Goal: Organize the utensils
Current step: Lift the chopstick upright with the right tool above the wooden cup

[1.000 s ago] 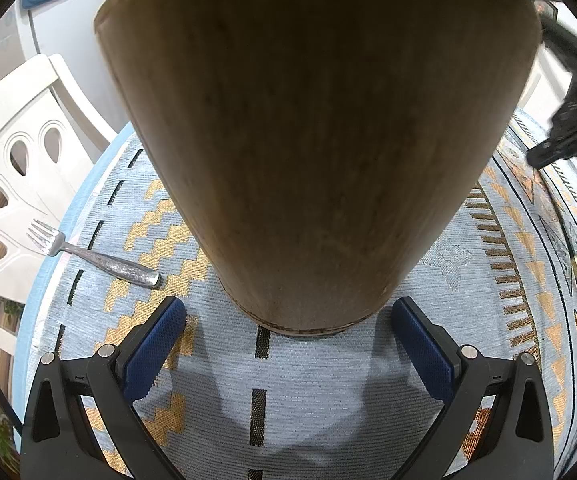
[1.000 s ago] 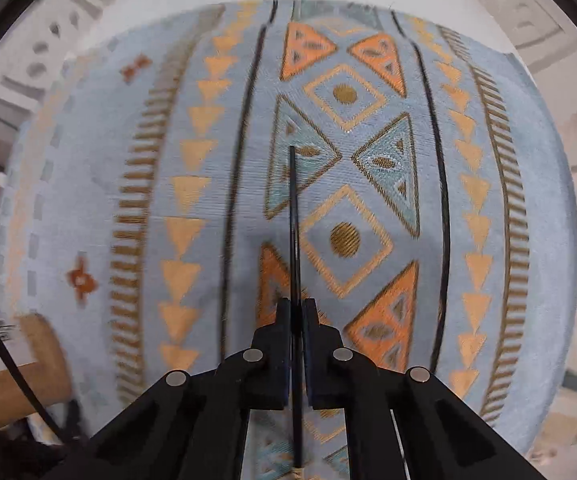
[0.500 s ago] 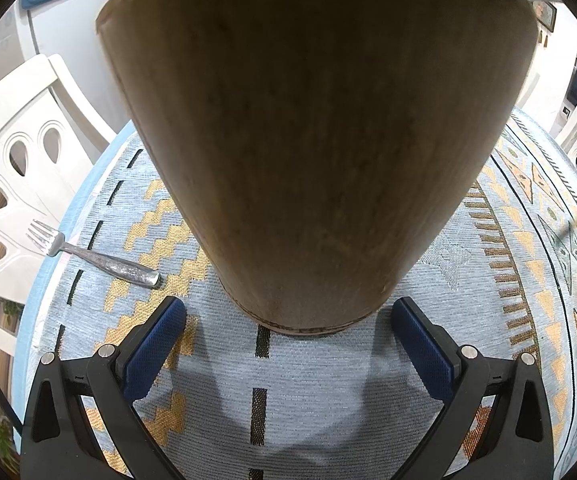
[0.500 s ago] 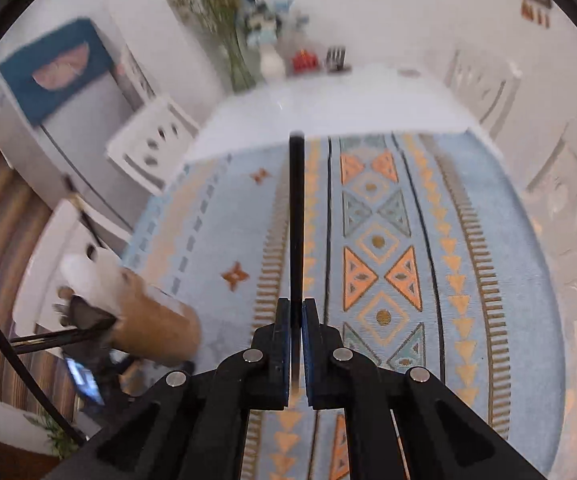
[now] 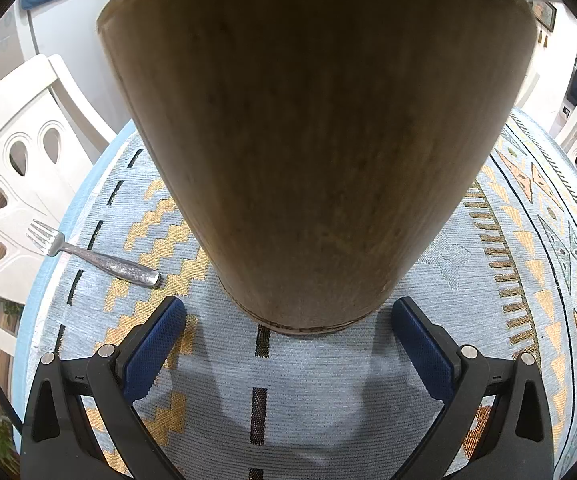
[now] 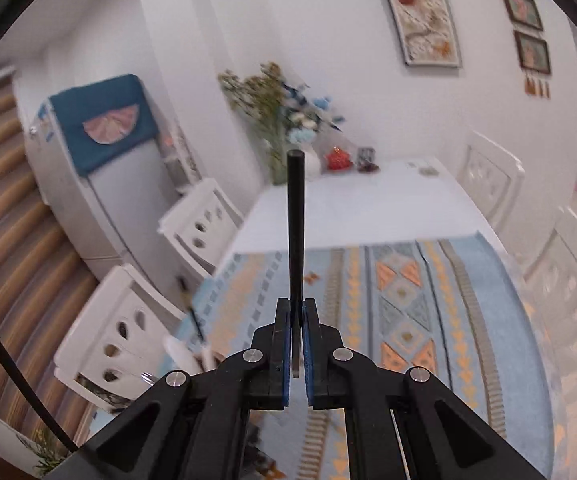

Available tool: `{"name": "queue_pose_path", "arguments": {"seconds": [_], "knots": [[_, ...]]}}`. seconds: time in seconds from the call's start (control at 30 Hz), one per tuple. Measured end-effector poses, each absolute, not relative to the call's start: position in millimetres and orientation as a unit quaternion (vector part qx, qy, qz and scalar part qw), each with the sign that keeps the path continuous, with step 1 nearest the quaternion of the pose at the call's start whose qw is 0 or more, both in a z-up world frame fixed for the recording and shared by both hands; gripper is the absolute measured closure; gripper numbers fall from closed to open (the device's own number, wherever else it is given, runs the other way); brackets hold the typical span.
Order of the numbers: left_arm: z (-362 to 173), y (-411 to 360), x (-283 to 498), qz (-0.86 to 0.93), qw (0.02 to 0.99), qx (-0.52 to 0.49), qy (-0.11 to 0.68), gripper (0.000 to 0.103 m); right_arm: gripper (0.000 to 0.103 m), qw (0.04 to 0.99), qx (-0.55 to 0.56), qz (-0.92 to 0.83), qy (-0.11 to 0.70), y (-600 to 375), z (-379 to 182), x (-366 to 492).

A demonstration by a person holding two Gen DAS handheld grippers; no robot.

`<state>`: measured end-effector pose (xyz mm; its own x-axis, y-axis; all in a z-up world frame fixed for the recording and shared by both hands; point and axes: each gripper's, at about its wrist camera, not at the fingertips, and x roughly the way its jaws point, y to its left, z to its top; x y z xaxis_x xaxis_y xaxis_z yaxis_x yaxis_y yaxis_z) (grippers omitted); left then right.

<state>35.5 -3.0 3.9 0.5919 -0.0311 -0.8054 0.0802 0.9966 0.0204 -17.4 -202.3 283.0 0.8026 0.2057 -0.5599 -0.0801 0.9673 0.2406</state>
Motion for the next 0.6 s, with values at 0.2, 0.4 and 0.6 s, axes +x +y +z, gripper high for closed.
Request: {"name": "queue_pose_path", "arguments": {"seconds": [0.2,0.4,0.6], "knots": [[4,-3,36,-0.031,0.892,0.027,0.451,0.0,0.098,0.945,0.108,0.134,0.28,-169,309,-9],[1,-3,37,-0.03,0.892,0.028,0.45,0.0,0.098,0.941,0.097,0.168,0.277,-139,311,10],[1,-4,37,-0.03,0.892,0.028,0.45,0.0,0.098,0.936,0.068,0.181,0.296,-114,292,29]]}}
